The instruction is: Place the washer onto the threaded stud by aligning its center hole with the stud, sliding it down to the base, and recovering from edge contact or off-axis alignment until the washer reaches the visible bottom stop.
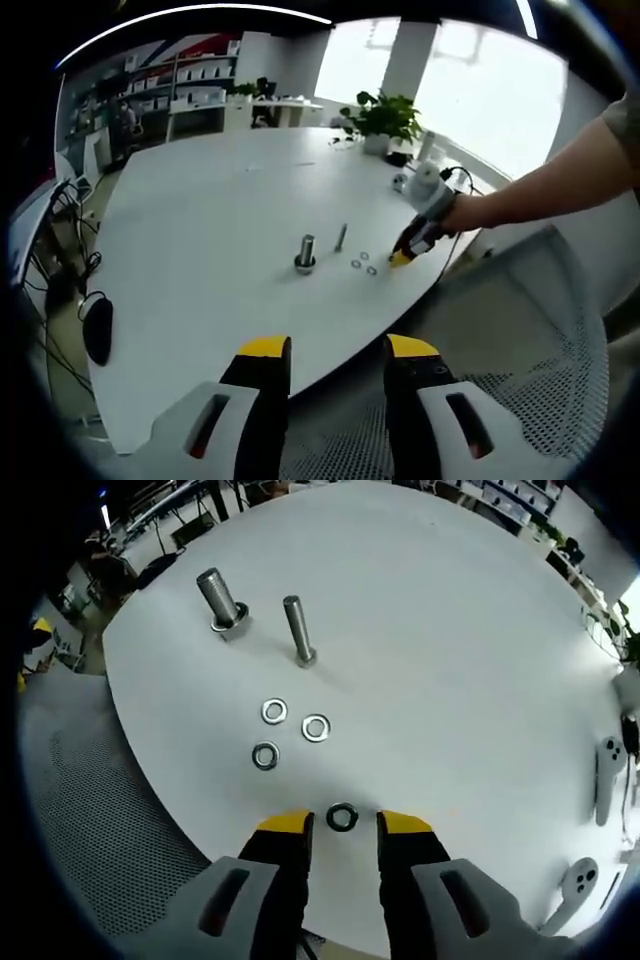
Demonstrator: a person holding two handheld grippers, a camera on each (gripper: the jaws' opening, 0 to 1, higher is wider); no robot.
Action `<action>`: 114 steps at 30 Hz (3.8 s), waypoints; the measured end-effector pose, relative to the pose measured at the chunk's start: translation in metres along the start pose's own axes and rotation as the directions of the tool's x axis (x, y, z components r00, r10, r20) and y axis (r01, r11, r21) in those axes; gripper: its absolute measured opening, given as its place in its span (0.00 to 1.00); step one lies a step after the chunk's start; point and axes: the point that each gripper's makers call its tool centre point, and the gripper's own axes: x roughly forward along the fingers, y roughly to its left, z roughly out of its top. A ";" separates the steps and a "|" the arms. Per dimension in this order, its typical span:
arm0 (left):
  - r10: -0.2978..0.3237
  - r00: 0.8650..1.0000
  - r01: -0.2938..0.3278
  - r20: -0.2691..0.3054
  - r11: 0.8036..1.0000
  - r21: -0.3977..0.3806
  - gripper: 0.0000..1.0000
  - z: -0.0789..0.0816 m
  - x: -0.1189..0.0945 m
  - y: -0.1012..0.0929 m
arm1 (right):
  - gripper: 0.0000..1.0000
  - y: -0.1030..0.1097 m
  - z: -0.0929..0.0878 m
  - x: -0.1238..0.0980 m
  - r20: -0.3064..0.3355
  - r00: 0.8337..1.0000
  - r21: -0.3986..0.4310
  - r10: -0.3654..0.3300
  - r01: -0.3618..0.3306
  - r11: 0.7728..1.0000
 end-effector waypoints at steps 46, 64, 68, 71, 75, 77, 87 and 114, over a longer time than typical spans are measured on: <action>0.006 1.000 -0.006 -0.011 1.000 0.002 0.34 -0.002 0.000 0.001 | 0.13 0.001 0.001 0.002 -0.184 0.983 -0.215 -0.015 -0.025 0.976; 0.003 1.000 -0.003 -0.008 1.000 0.002 0.34 -0.001 0.000 0.000 | 0.13 0.008 0.024 -0.015 -0.066 0.998 -0.144 0.024 -0.033 0.989; 0.002 1.000 -0.002 -0.008 1.000 0.004 0.34 -0.001 0.000 0.000 | 0.13 0.011 0.038 -0.021 -0.042 0.999 -0.164 0.029 -0.035 0.986; 0.003 1.000 -0.003 -0.006 1.000 0.007 0.34 -0.001 0.000 0.000 | 0.13 0.012 0.052 -0.025 -0.018 0.999 -0.163 0.035 -0.037 0.986; 0.001 1.000 -0.001 -0.004 1.000 0.009 0.34 -0.001 0.000 -0.001 | 0.13 0.016 0.070 -0.032 0.019 0.999 -0.181 0.036 -0.032 0.983; 0.001 1.000 -0.001 -0.004 1.000 0.009 0.34 -0.001 0.000 0.000 | 0.13 0.018 0.081 -0.035 0.039 0.999 -0.194 0.034 -0.026 0.981; 0.005 1.000 -0.005 0.000 1.000 0.007 0.33 0.000 0.000 0.000 | 0.13 0.028 0.118 -0.042 0.088 0.995 -0.246 0.048 -0.025 0.969; 0.006 1.000 -0.006 0.009 1.000 0.004 0.33 0.002 -0.001 0.001 | 0.13 0.030 0.124 -0.019 0.012 0.999 -0.322 0.044 -0.038 0.946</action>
